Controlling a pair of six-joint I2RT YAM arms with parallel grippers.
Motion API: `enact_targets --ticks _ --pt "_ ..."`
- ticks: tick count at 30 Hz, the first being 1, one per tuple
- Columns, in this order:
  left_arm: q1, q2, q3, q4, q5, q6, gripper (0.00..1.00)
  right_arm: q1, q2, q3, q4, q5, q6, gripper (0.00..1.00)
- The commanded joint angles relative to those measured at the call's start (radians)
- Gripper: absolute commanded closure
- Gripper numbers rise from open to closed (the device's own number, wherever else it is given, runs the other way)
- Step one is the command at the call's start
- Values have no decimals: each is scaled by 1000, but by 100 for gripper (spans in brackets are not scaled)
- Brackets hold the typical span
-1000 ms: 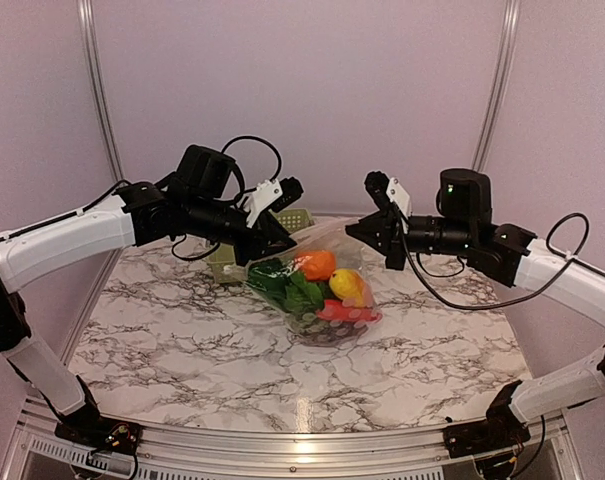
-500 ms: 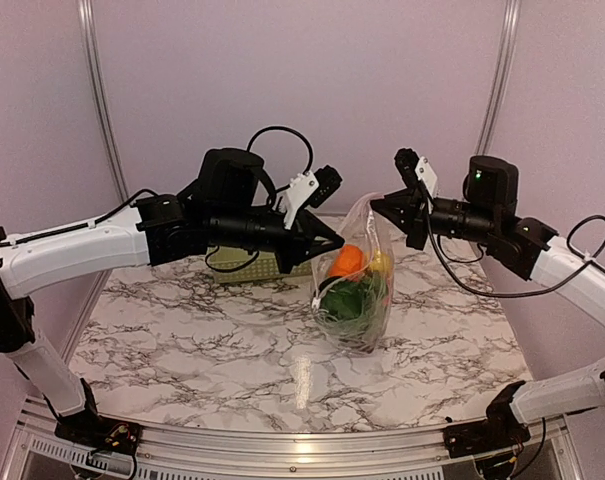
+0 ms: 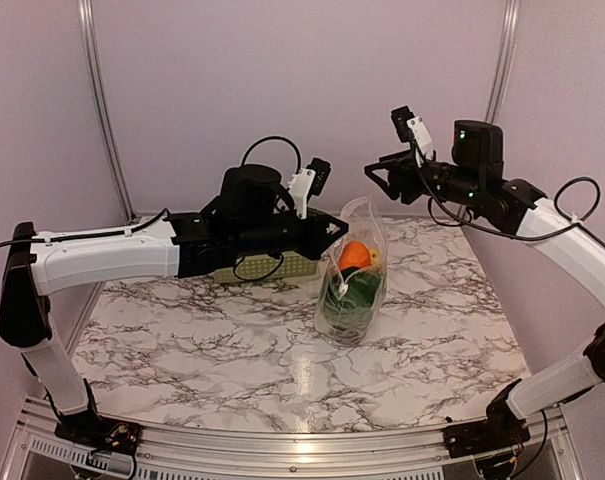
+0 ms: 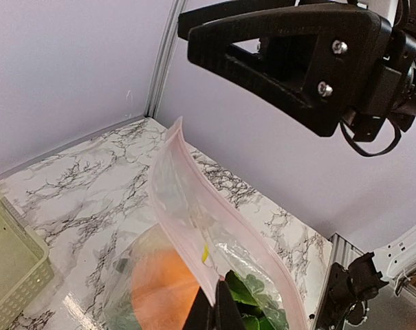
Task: Open the zip-top bag and remove the fake food
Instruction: Open the zipper of the food storage bag at the center of the board.
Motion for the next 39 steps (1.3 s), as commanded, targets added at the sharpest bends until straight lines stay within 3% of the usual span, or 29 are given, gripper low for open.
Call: enact_targets --ticks 1,7,14,27,32,38,39 --pt "-3 18 27 113 -51 -82 100 5 -16 152 -264 157 181 52" --pt "-3 31 48 114 -55 -91 100 9 -13 265 -571 194 351 55" --pt "-3 59 73 104 -40 -91 100 38 -61 225 -692 83 476 60" --pt "-4 72 76 113 -28 -90 100 95 -72 -3 -566 23 616 66" --pt "-3 76 72 113 -24 -94 100 94 -64 -40 -501 25 642 73" --pt "0 74 78 113 -33 -91 100 88 -53 27 -525 112 623 100" --pt "0 80 84 113 -30 -94 100 80 -49 52 -549 139 612 100"
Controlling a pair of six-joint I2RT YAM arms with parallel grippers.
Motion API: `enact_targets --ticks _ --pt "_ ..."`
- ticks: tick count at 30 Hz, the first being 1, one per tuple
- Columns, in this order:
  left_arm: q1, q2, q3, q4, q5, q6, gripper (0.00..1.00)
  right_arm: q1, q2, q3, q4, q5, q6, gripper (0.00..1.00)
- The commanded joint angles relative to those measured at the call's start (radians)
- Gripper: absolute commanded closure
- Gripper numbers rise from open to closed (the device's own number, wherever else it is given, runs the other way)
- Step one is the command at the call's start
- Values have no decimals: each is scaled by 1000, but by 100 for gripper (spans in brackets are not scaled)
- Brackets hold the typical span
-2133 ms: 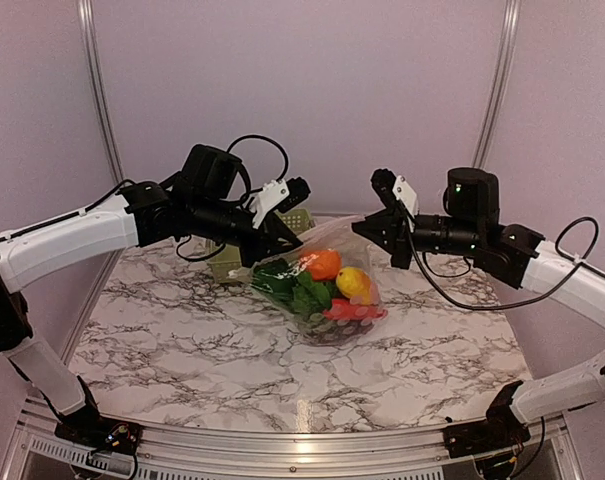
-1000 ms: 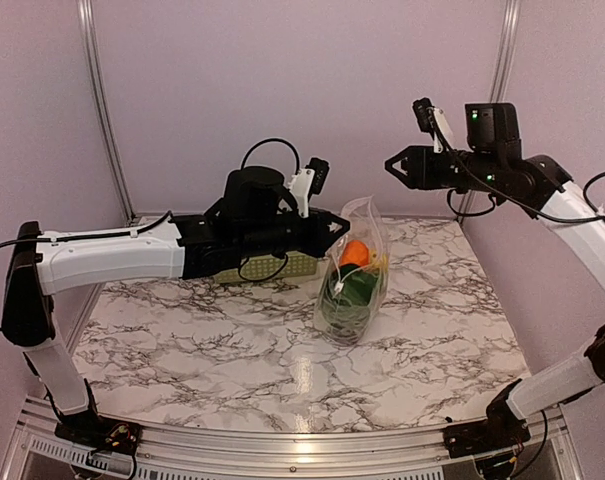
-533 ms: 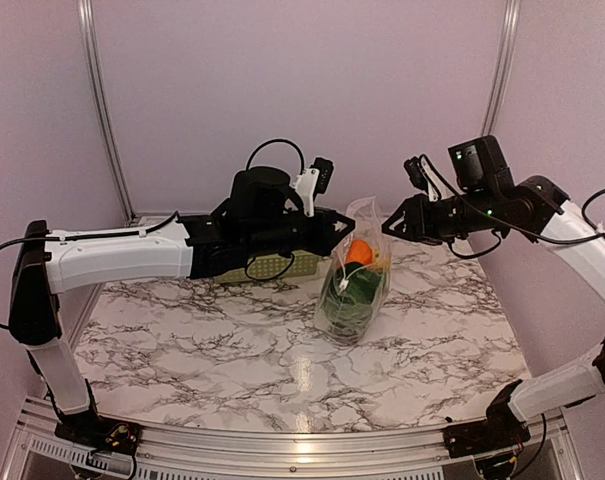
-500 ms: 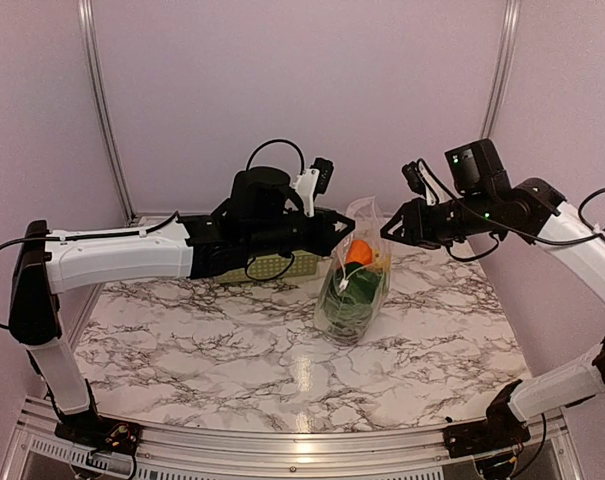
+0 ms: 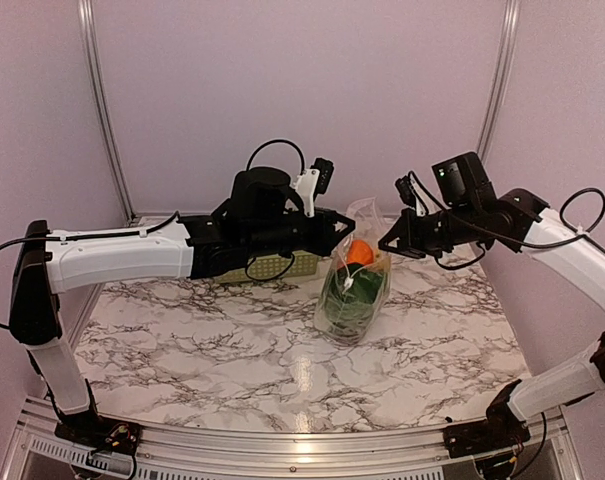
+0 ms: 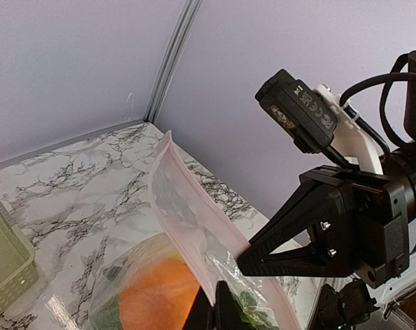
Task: Open the zip-top bag and remove the fake food
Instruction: Open the zipper of the food storage bag at the center of the board.
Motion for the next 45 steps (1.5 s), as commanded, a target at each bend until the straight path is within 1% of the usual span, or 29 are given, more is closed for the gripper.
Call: enact_targets --ticks 1,5,7,10,15,19,24,27,31,35,38,42,45 --pt "1 26 63 44 5 2 100 -16 16 118 -38 117 -30 100" --pt "2 65 140 19 20 -12 100 -70 49 250 -117 188 -101 100" --pt "2 80 164 12 6 -23 100 -95 73 322 -157 221 -145 100" --pt "11 101 181 -11 -28 -64 100 -101 133 448 -233 317 -208 100" --pt "52 97 105 35 -30 -177 100 -95 235 572 -301 338 -273 100" --pt "68 95 37 65 -30 -211 100 -32 310 579 -317 388 -282 100" --pt "74 67 -84 95 -68 -239 100 43 374 555 -282 412 -276 100" --pt "74 24 -162 110 -83 -242 100 68 396 558 -263 393 -275 100" --pt "74 -54 -255 95 -145 -227 100 99 423 583 -256 372 -276 100" --pt "71 -146 -319 51 -227 -186 95 131 431 594 -246 358 -276 100" --pt "71 -203 -351 16 -267 -157 90 161 432 601 -238 350 -281 100" --pt "54 -242 -344 -53 -306 -104 90 185 442 604 -232 342 -282 100" --pt "30 -253 -302 -84 -300 -54 90 185 444 596 -219 333 -282 100"
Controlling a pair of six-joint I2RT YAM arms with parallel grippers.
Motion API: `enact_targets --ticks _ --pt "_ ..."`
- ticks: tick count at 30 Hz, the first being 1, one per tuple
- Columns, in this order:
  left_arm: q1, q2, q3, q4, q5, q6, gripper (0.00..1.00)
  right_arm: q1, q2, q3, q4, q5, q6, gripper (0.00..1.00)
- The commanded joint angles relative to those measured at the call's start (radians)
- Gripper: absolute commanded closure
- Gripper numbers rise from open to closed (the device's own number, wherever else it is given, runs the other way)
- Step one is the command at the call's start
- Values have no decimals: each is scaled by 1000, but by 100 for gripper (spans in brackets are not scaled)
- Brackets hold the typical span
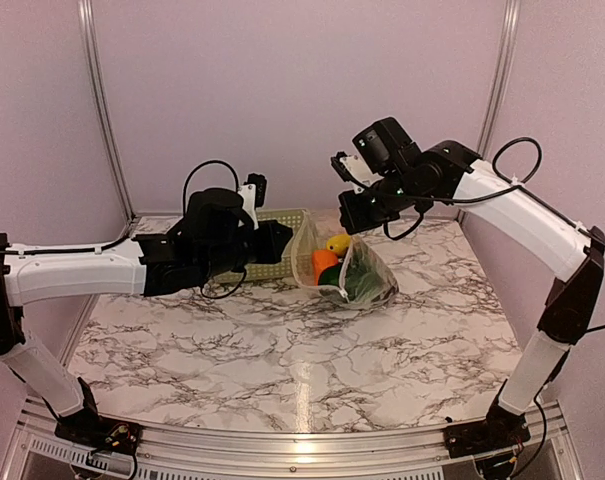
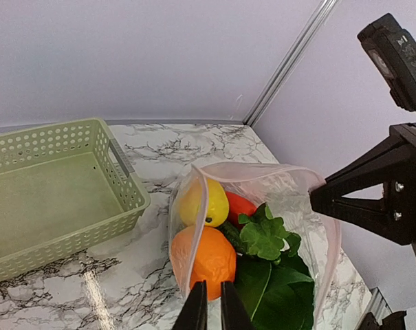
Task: Open the zip-top bag and remove the fake food
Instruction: Open the zipper of the food storage bag at the center of the board, then place the zipper food storage bag at the center of the board.
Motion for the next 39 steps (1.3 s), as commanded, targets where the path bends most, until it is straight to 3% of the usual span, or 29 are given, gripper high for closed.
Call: enact_targets --ticks 1,9,18,28,39 --pt "-40 -11 59 -100 -22 104 89 10 15 39 44 -25 -7 100" --pt "-47 138 205 -134 87 109 80 10 16 33 68 -49 7 100" --pt "-44 264 271 -169 47 33 61 11 13 -5 114 -68 36 100" --pt "-18 307 215 -155 45 -161 44 28 -19 -111 204 -69 105 100" --pt "-11 262 81 -153 -48 -241 43 67 -47 -165 272 -26 140 100"
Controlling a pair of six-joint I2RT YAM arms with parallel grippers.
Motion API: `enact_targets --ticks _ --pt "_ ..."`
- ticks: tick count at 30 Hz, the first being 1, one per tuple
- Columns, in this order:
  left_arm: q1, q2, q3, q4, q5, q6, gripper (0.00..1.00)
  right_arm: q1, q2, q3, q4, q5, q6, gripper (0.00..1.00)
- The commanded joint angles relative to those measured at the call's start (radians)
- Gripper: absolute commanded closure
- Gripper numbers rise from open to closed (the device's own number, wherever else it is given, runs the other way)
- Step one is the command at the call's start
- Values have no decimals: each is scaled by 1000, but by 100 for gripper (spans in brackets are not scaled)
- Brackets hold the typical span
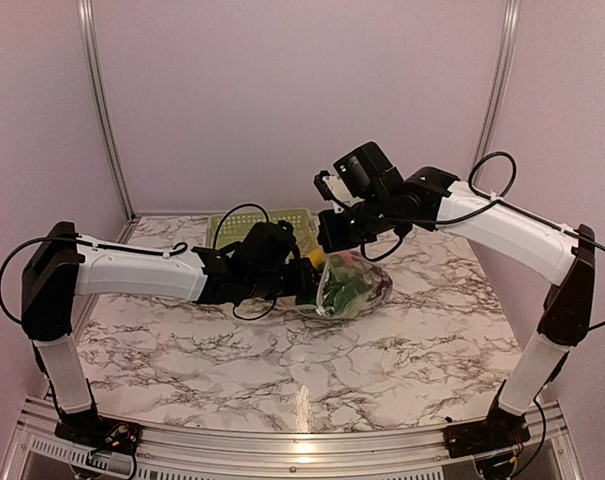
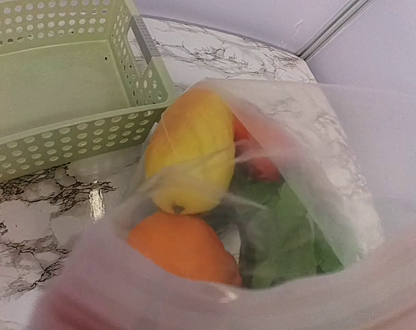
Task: Open the zip-top bag and remove the fake food
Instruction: Place the zipper food storage bag at the center of the board, then adjust the zipper food storage bag at the center of the board.
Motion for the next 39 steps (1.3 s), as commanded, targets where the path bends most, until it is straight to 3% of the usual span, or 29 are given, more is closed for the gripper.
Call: enact_targets --ticks 1,3,14,19,25,30,39 --pt "14 -37 -78 3 -49 -50 43 7 -52 -2 68 9 21 100" --pt "23 -47 -114 22 -40 -63 43 15 -49 1 89 -26 5 100" --pt "50 -61 -209 180 70 -80 41 -18 -60 -89 118 26 -64 50" --pt "62 -73 -245 217 97 -70 37 -142 -89 -229 195 -16 -41 51" --pt "80 -68 -249 226 93 -95 33 -197 -29 -316 295 4 -36 54" --pt "105 -65 -283 236 80 -165 33 -205 27 -372 299 12 -26 59" --pt "126 -29 -303 305 158 -210 34 -136 -48 -515 292 21 27 62"
